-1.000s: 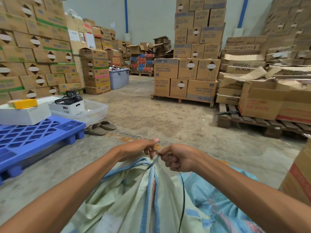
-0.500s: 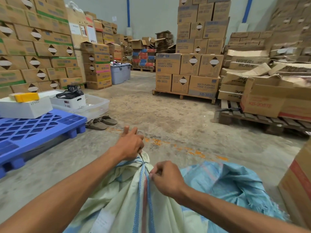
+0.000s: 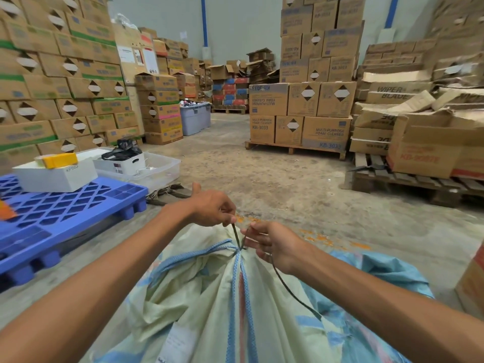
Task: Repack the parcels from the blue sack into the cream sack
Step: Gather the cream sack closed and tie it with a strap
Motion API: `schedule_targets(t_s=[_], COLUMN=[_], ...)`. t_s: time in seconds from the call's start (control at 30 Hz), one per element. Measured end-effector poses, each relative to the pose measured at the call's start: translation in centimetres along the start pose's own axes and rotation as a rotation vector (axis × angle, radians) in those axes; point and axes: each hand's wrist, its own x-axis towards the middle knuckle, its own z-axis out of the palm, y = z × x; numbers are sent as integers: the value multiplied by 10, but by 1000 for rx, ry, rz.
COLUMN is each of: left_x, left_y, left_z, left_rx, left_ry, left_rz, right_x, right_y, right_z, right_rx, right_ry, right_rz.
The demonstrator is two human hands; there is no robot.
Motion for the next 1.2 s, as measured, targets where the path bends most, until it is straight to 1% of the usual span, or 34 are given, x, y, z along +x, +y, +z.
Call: schedule_targets(t_s=[0.2,0.4,0.5,0.57,0.7,0.87,1.03,1.13,1.2], left_x=[-7,-11,-13,-14,-14,-10,-6,-4,-4], left_y=[4,-4,-6,-6,-5,4,10,12,12], left_z=[-11,-9,-9,-9,-12,-15,-16,-15,-14], left_rx=[34,13,1,-4,6,17,47,50,62], left_ry=[-41,-47,-50,-52,-67,-88,-108,-109,-105], left_rz=[50,33,22,21,27,50,52,59,68], right_x=[1,2,3,3,6,14,15,13,12], right_y=[0,-2,-2,-3,-2,3,0,-1,-2], right_z=[7,2,0,-2,-6,-2,2,5,5], right_rx=[77,108,110,50,-215,-355,-390,-486,-545], right_ry=[18,78,14,-42,-121,-53,33,79,72], right_rz=[-59,-74,-56,-81,-255,-365,-388,-428,-446])
